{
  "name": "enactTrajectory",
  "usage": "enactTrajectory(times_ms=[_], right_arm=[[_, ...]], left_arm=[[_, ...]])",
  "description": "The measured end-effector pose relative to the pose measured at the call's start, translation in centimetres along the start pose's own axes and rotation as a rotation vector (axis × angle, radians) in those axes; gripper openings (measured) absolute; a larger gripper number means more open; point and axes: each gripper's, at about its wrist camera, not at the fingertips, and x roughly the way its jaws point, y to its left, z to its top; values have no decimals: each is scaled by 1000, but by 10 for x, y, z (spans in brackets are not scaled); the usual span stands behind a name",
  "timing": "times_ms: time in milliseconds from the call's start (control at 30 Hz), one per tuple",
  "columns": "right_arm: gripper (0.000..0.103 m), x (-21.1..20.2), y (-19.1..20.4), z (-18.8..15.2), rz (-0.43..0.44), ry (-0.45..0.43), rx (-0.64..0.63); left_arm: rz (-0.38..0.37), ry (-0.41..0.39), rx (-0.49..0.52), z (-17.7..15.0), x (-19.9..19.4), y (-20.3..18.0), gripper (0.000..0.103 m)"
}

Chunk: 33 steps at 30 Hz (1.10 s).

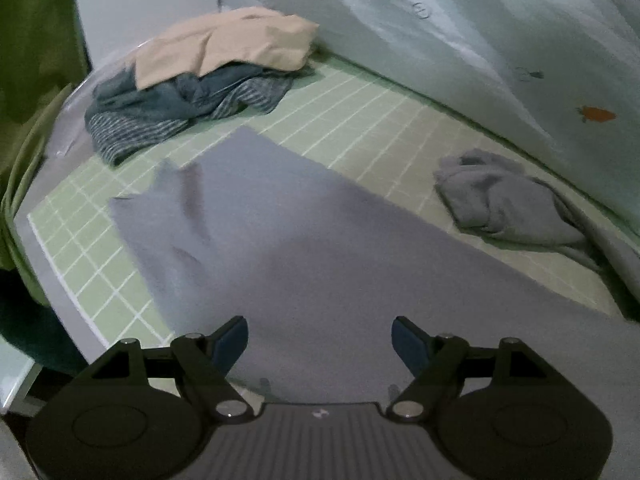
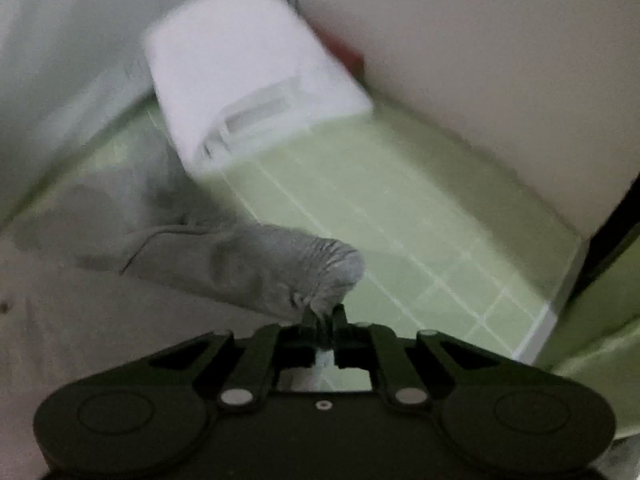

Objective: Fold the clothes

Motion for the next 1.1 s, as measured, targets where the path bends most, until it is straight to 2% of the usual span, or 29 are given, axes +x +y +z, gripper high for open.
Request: enactTrajectory(times_ms=[67,100,133,233,267,333,433,600,733,900,1000,1100], right_arm=[[29,0,7,-2,-22,-5,-1],[48,0,10,-2,-33,-7,-2],[61,0,13,-3,-45,-10,-2],[73,1,23,-5,-75,-17,-5],[74,0,31,-5,-64,-21,-10],[85,0,43,-2,-47,-27,-30],[86,2,67,1,-51,-30,-57],[87,15,107,8,-7,-19,-42],[89,25,141,15,19,-32,-50],[89,38,167,29,42,-4,-28],[89,45,183,37,54,12,-18],[89,51,191,37,14,28,-64]], left_arm=[[13,-4,-1,3,-1,3,80],[14,-4,-4,4,0,6,81],[15,-1,-9,7,2,8,81],[16,22,-31,16,12,11,81],[12,26,-36,21,16,11,81],[-7,19,-26,29,20,7,81],[-43,4,18,45,28,-6,81],[-104,-13,54,78,53,-34,81],[-139,-9,74,114,86,-62,81],[-199,34,78,166,133,-101,81],[-248,48,160,190,157,-128,81],[-276,75,233,204,183,-155,81]])
